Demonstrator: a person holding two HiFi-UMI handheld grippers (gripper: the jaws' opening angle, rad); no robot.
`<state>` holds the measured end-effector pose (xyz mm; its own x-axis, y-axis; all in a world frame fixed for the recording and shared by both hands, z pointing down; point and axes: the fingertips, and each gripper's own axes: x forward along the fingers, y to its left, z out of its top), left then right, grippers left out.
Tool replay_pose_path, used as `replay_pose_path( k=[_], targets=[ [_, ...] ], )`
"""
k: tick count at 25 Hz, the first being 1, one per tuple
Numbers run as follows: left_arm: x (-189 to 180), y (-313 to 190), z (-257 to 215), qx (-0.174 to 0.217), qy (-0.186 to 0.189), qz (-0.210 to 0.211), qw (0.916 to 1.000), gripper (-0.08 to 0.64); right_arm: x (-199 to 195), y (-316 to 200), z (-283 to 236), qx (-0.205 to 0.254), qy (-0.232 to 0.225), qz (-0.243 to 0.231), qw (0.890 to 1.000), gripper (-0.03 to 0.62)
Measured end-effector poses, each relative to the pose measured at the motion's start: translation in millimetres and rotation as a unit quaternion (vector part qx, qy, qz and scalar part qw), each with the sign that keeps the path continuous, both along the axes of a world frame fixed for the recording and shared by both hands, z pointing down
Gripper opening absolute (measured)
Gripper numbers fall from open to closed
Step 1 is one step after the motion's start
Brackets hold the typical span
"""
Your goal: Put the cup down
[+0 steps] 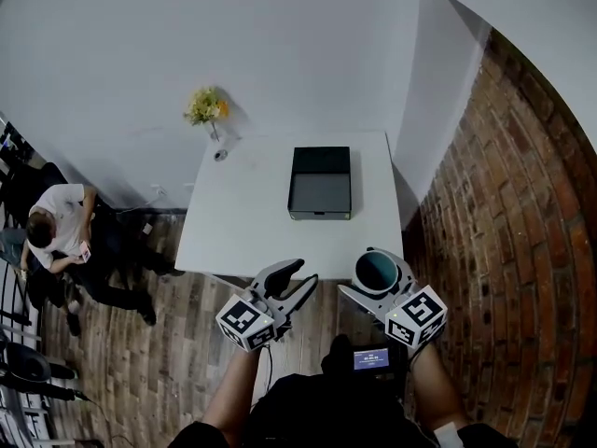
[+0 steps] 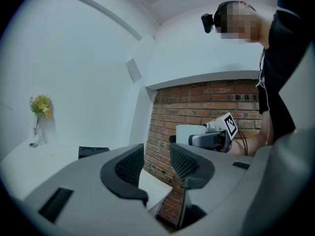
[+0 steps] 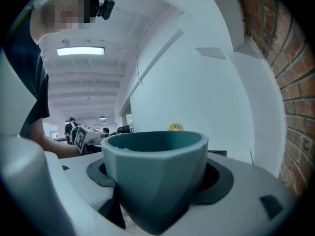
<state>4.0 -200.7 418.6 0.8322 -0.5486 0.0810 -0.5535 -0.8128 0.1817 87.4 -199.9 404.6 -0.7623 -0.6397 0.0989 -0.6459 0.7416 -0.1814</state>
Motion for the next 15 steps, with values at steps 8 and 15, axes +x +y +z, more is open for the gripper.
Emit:
replay_pose_path(
  k=[8,15],
  targets=[
    [1.8,-26.6,4.2,-0.006,-0.005,-0.014,0.9999,0.172,8.3,-29.1,4.1,-0.004,-0.005,-0.003,1.000,0.407],
    [-6.5,-38.5,8.9,-0.012,0.001,-0.011,0.9999,0.172,0.9,-41.3,8.1,-0.010,-0.001,0.002,1.000,0.407]
  ],
)
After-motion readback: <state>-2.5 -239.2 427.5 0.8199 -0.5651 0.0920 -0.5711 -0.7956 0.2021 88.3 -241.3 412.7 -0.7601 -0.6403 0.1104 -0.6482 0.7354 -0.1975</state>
